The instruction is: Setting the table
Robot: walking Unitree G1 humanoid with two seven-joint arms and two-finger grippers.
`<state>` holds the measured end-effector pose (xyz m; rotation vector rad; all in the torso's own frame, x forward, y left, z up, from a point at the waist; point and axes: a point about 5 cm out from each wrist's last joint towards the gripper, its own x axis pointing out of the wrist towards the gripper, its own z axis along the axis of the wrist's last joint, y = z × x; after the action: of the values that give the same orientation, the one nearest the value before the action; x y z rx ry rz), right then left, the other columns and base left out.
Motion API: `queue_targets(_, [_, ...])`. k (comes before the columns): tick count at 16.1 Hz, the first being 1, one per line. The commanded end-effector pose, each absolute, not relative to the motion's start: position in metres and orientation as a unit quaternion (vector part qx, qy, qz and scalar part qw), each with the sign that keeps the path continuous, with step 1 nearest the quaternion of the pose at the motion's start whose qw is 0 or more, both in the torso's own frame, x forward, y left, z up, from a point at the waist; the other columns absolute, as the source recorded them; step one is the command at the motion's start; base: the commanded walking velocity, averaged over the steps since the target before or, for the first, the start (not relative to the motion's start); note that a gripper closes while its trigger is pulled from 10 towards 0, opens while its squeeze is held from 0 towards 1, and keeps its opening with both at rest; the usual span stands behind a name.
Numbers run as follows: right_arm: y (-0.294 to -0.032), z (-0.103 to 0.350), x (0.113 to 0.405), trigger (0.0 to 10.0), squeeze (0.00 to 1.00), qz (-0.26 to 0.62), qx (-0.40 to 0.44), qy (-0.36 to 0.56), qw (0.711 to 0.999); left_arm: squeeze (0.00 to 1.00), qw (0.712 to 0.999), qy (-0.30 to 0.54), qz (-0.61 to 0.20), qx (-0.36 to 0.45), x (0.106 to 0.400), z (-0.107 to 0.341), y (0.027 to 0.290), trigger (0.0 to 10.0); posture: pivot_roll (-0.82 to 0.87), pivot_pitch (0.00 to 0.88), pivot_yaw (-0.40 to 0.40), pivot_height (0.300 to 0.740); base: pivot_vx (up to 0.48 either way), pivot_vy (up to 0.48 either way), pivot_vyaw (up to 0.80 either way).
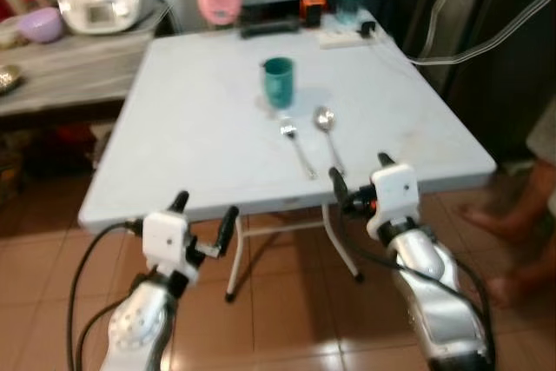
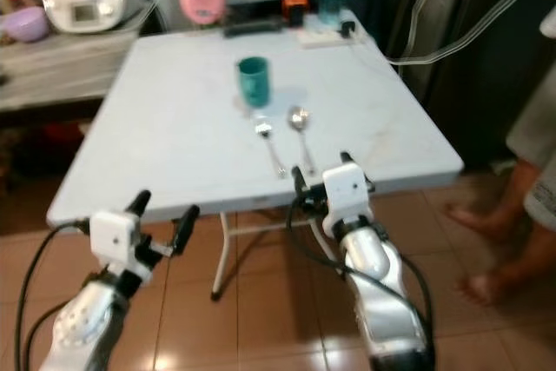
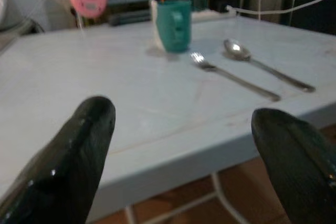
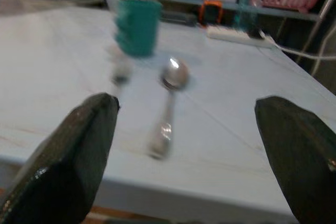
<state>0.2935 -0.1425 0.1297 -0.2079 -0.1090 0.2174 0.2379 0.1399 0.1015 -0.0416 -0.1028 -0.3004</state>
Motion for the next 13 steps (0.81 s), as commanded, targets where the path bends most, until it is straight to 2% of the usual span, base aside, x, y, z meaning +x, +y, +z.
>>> queue_targets(1, [-0.1337, 0.1299, 0.2946, 10.0, 0.00, 0.119, -0.099, -0.057, 0.986, 0.00, 0.989, -0.047, -0.139, -0.011, 0.2361, 0.1017, 0.1493, 10.0, -0.13, 0.103, 0.104, 0.740, 0.000, 0.000, 0.00])
queue_targets(13, [-0.1374, 0.1299, 0.2966, 10.0, 0.00, 0.116, -0.104, -0.057, 0.986, 0.00, 0.992, -0.034, -0.123, -0.010, 0.2419, 0.0968, 0.1444, 10.0, -0.14, 0.103, 0.099, 0.740, 0.000, 0.000, 0.00])
